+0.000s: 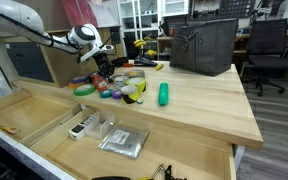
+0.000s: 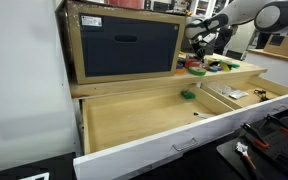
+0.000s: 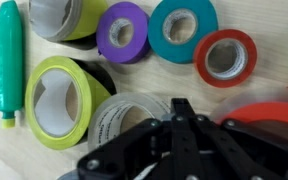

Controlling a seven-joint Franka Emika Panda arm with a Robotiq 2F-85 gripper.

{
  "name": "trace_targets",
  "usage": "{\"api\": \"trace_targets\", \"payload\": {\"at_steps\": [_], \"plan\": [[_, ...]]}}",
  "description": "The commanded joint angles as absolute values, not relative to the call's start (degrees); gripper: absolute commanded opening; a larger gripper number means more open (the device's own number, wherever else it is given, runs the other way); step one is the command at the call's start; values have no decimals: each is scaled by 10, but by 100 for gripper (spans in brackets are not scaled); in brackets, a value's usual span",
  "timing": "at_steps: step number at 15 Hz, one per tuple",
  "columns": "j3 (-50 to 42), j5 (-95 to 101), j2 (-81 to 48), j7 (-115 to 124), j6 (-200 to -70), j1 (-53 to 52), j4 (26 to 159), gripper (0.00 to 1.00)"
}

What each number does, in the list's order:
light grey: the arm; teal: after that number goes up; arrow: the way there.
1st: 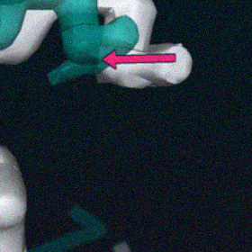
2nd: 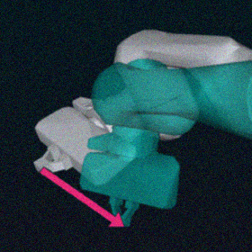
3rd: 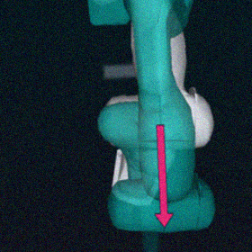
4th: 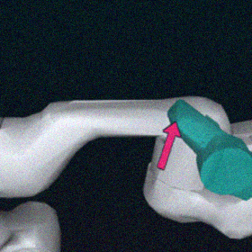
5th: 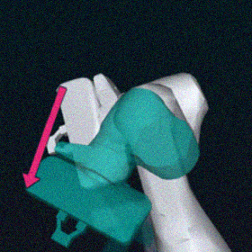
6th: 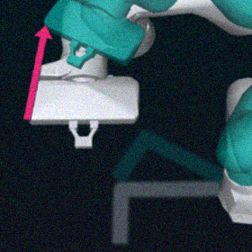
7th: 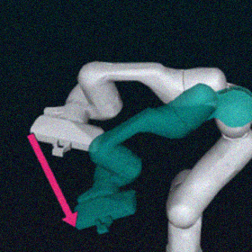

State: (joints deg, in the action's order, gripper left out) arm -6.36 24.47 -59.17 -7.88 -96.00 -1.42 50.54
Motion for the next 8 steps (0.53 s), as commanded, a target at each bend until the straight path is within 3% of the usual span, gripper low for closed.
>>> {"api": "trace_targets", "payload": {"at_steps": [1, 2, 5, 8], "plan": [[-51, 242, -528, -85, -1022, -7, 631, 0], [-49, 237, -511, -88, -1032, -3, 657, 26], [-43, 193, -457, -93, -1040, 19, 699, 40], [-31, 130, -397, -85, -1023, 48, 721, 65]]}}
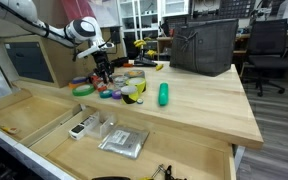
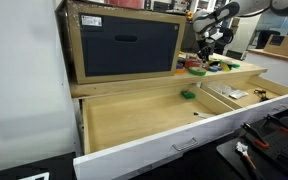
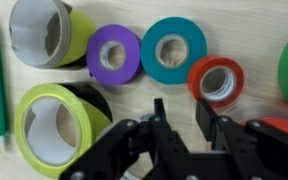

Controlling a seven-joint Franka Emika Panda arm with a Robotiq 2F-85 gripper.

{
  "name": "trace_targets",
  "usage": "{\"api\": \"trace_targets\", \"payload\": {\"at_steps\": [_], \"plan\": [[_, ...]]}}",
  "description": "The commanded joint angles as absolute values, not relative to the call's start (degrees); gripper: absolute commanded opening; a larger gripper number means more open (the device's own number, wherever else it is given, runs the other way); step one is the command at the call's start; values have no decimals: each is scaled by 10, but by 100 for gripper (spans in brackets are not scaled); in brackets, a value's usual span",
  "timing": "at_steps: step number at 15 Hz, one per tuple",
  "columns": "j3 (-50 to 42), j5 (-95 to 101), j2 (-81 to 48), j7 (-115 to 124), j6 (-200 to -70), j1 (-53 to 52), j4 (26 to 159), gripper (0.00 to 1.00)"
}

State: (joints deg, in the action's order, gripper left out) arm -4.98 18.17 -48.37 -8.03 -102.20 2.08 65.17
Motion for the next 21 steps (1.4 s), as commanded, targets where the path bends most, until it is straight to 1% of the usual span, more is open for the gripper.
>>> {"api": "trace_targets", "payload": {"at_steps": [1, 3, 5, 10, 15, 16, 21], "plan": [[-29, 108, -378, -79, -1017, 55, 725, 71], [-26, 73, -350, -75, -996, 64, 718, 87], [-29, 58, -332, -63, -977, 62, 710, 99], [-31, 32, -339, -32, -908, 59, 674, 100], [-32, 1, -311, -20, -918, 66, 726, 100], [-34, 15, -341, -39, -920, 64, 686, 100], [-34, 14, -344, -39, -920, 65, 688, 100]]}}
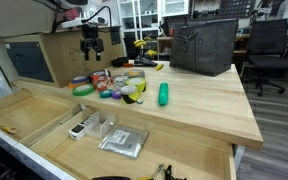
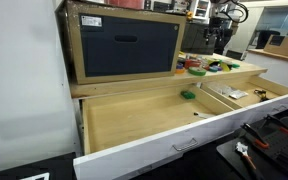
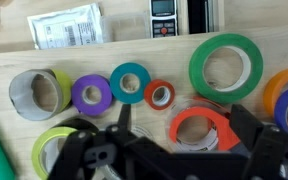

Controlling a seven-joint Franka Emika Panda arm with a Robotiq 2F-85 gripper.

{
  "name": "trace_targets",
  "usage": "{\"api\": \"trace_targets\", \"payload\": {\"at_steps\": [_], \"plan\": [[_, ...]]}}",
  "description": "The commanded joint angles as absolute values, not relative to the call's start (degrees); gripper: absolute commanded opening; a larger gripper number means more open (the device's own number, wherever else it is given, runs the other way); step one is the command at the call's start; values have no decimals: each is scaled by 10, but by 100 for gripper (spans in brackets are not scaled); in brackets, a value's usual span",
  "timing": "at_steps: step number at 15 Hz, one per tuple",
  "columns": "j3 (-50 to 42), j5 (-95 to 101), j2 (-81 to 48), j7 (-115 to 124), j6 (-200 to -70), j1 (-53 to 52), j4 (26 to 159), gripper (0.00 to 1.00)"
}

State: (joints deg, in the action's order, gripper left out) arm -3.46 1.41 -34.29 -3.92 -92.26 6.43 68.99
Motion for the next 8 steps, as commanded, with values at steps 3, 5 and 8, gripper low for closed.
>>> {"api": "trace_targets", "payload": {"at_steps": [3, 5, 8], "plan": [[-31, 19, -348, -53, -945, 65, 707, 100], [-33, 23, -364, -64, -970, 68, 713, 100], [-37, 20, -392, -75, -1007, 82, 714, 75]]}}
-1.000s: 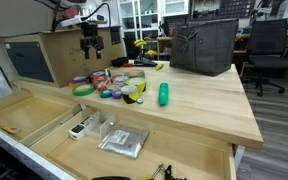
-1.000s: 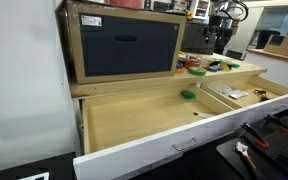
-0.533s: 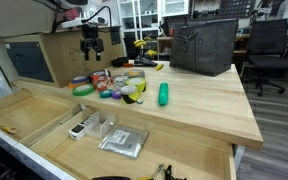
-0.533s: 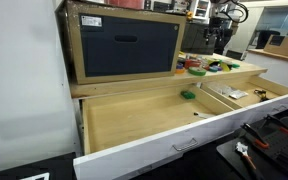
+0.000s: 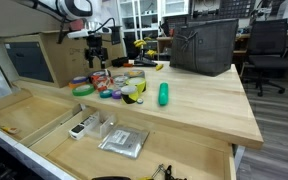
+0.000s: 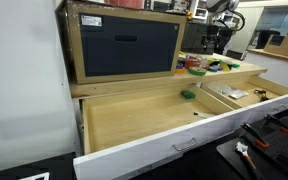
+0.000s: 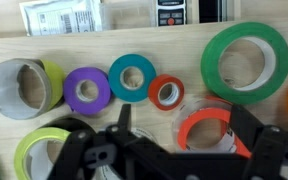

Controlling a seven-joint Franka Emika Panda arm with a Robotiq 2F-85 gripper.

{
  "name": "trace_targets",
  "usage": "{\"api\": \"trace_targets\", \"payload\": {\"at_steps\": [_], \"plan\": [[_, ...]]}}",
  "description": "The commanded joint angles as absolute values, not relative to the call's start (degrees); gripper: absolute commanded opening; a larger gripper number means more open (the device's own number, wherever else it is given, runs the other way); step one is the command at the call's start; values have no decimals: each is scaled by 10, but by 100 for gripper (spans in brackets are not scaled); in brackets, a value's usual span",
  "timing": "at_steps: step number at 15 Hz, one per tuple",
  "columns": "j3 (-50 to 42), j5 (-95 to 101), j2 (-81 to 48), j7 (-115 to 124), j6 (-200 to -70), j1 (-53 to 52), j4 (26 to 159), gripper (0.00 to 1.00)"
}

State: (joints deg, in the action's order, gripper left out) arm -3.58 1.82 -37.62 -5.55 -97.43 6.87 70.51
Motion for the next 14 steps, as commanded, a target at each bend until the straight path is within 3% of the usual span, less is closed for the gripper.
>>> {"api": "trace_targets", "payload": {"at_steps": [1, 10, 11, 14], "plan": [[-38, 21, -402, -76, -1018, 86, 713, 72], [-37, 53, -435, -149, -1055, 105, 745, 5], [-37, 52, -434, -150, -1060, 105, 747, 0], [-36, 55, -433, -152, -1076, 105, 756, 0]]}}
